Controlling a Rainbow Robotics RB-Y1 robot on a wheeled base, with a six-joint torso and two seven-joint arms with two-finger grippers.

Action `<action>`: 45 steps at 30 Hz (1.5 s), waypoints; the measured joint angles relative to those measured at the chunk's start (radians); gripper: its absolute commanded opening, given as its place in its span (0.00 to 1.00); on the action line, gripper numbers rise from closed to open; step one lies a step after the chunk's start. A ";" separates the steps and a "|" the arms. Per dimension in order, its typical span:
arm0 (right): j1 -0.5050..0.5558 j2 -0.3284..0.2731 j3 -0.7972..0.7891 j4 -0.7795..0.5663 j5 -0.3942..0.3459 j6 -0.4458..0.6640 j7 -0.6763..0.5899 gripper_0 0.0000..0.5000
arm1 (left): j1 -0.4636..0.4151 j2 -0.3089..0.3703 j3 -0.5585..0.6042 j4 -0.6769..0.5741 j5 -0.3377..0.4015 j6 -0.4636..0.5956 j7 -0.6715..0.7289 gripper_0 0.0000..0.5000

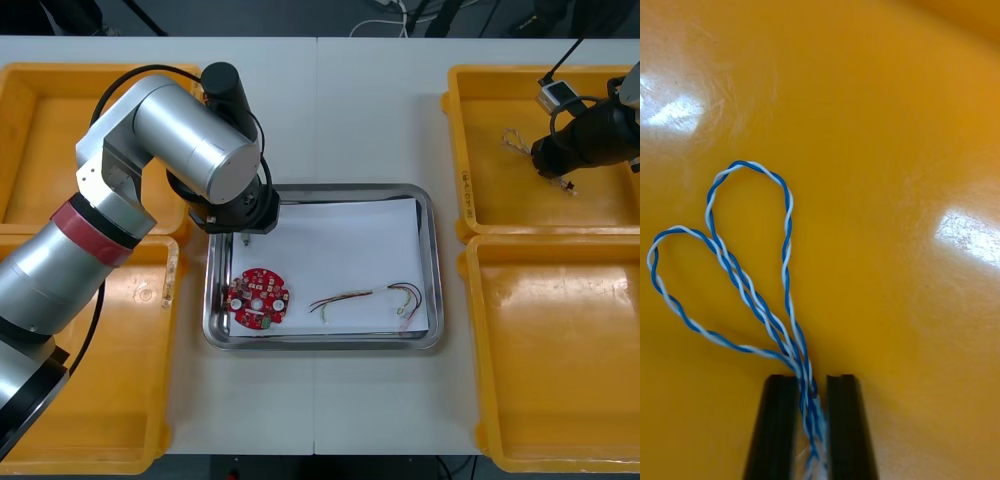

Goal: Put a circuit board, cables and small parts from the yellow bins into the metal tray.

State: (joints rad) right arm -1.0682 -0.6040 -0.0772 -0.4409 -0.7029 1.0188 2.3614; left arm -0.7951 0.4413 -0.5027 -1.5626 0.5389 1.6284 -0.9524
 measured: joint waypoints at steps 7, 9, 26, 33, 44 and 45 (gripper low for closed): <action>0.001 0.000 0.000 -0.007 0.002 0.000 0.051 0.00 | -0.043 0.000 0.022 0.000 0.022 0.064 0.000 1.00; 0.003 0.000 0.000 -0.025 0.020 0.008 0.056 0.00 | -0.051 0.000 0.045 0.000 0.035 0.081 0.000 1.00; 0.030 0.001 -0.126 -0.344 0.195 0.429 0.055 0.00 | -0.098 0.057 0.282 -0.001 0.131 0.273 -0.108 1.00; 0.033 0.001 -0.161 -0.522 0.223 0.638 0.055 0.00 | -0.100 0.111 0.329 -0.001 0.139 0.276 -0.286 1.00; 0.040 0.001 -0.207 -0.750 0.250 0.896 0.053 0.00 | -0.115 0.129 0.434 0.125 0.065 0.274 -0.366 1.00; 0.047 0.001 -0.207 -0.784 0.250 0.896 0.052 0.00 | -0.119 0.131 0.434 0.142 0.055 0.268 -0.390 1.00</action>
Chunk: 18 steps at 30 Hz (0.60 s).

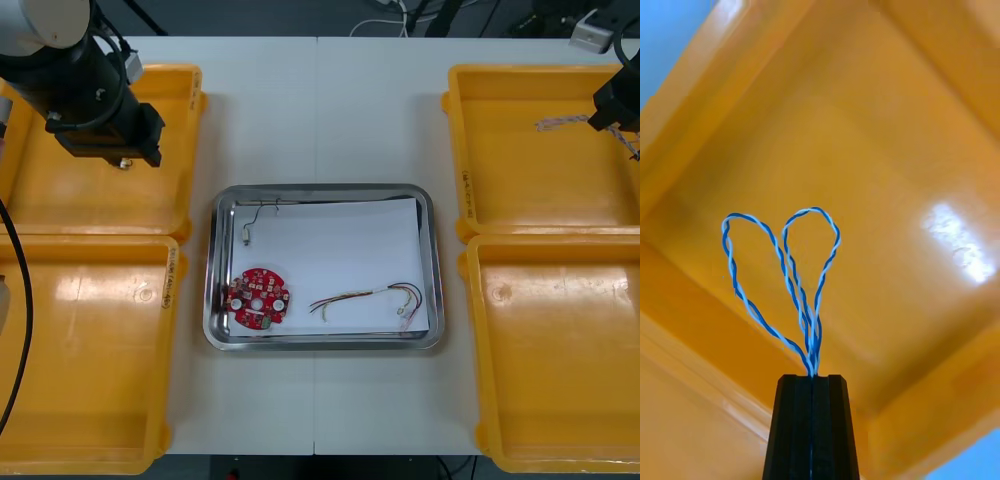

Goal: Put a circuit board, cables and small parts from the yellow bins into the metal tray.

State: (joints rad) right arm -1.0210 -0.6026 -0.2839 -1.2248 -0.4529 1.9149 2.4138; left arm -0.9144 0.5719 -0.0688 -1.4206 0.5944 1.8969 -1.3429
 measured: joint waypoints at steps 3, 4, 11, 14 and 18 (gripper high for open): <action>0.041 0.001 0.000 -0.126 -0.003 0.000 0.000 0.00 | -0.011 0.002 0.009 0.058 -0.011 -0.035 -0.080 1.00; 0.060 0.002 0.000 -0.169 -0.008 0.000 -0.001 0.00 | -0.015 0.002 0.016 0.077 -0.013 -0.047 -0.103 1.00; 0.165 0.021 0.000 -0.309 -0.104 0.001 -0.001 0.00 | -0.042 0.005 0.035 0.187 -0.058 -0.127 -0.149 1.00; 0.169 0.042 0.002 -0.309 -0.165 0.001 -0.001 0.00 | -0.047 0.005 0.035 0.220 -0.064 -0.170 -0.149 1.00; 0.170 0.071 0.019 -0.341 -0.217 0.001 -0.001 0.00 | -0.048 0.006 0.035 0.250 -0.069 -0.211 -0.149 1.00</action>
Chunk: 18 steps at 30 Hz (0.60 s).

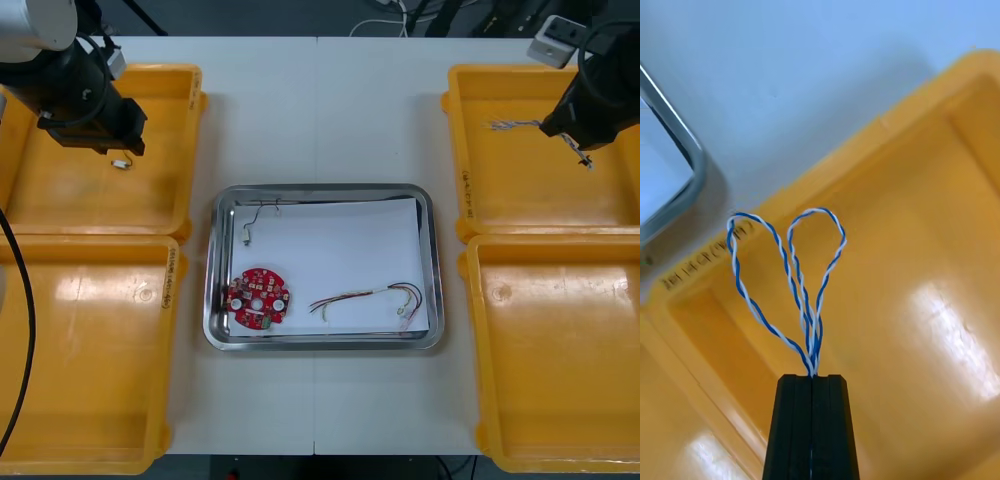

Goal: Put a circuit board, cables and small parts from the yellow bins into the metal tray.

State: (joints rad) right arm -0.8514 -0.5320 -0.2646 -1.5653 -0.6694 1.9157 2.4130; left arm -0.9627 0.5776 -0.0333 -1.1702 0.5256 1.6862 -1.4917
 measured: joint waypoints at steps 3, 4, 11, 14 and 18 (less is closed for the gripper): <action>0.001 0.008 0.051 -0.072 -0.037 0.000 0.000 0.00 | -0.001 0.000 0.000 0.024 -0.003 -0.028 0.000 1.00; 0.001 0.008 0.074 -0.096 -0.049 0.000 0.000 0.00 | -0.002 0.000 0.000 0.033 -0.005 -0.038 0.000 1.00; 0.000 0.010 0.228 -0.165 -0.131 0.000 -0.001 0.00 | -0.008 0.001 0.000 0.105 -0.019 -0.111 -0.062 1.00; 0.000 0.016 0.272 -0.165 -0.164 0.000 -0.003 0.00 | -0.008 0.001 0.000 0.126 -0.025 -0.136 -0.113 1.00; 0.000 0.024 0.329 -0.165 -0.184 0.000 -0.003 0.00 | -0.008 0.001 0.000 0.154 -0.031 -0.181 -0.127 1.00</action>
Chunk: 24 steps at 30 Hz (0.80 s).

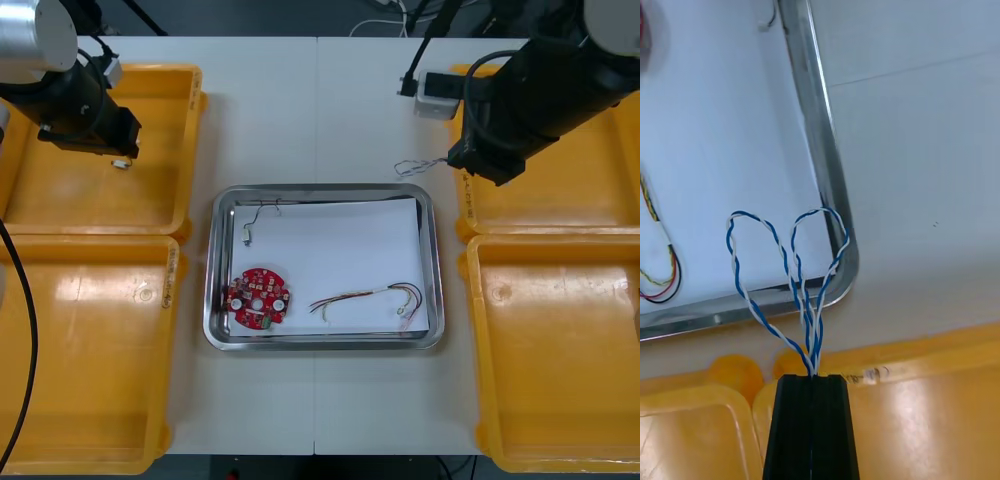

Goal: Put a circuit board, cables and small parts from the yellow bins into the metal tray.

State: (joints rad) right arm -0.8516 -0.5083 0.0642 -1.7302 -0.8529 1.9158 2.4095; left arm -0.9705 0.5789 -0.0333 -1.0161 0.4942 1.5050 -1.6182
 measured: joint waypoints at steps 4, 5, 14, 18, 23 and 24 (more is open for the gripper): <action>0.000 0.006 0.071 0.000 -0.001 -0.001 0.000 0.00 | -0.002 0.000 0.000 0.046 -0.002 -0.059 0.000 1.00; 0.000 0.008 0.089 0.000 -0.001 -0.006 0.000 0.00 | -0.002 0.000 0.000 0.058 -0.002 -0.077 0.000 1.00; 0.000 0.058 0.211 0.000 0.023 -0.122 0.001 0.00 | -0.004 0.000 -0.011 0.100 -0.002 -0.132 0.000 1.00; 0.000 0.072 0.268 0.000 0.053 -0.174 0.003 0.00 | -0.004 0.000 -0.026 0.130 -0.002 -0.178 0.000 1.00; 0.000 0.074 0.346 0.000 0.098 -0.210 0.013 0.00 | -0.004 0.000 -0.040 0.162 0.000 -0.207 0.000 1.00; 0.000 0.074 0.360 0.000 0.107 -0.217 0.017 0.00 | -0.004 0.000 -0.040 0.166 0.000 -0.210 0.000 1.00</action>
State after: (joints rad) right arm -0.8519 -0.4347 0.4244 -1.7303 -0.7461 1.6989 2.4261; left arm -0.9750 0.5790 -0.0737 -0.8501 0.4944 1.2949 -1.6185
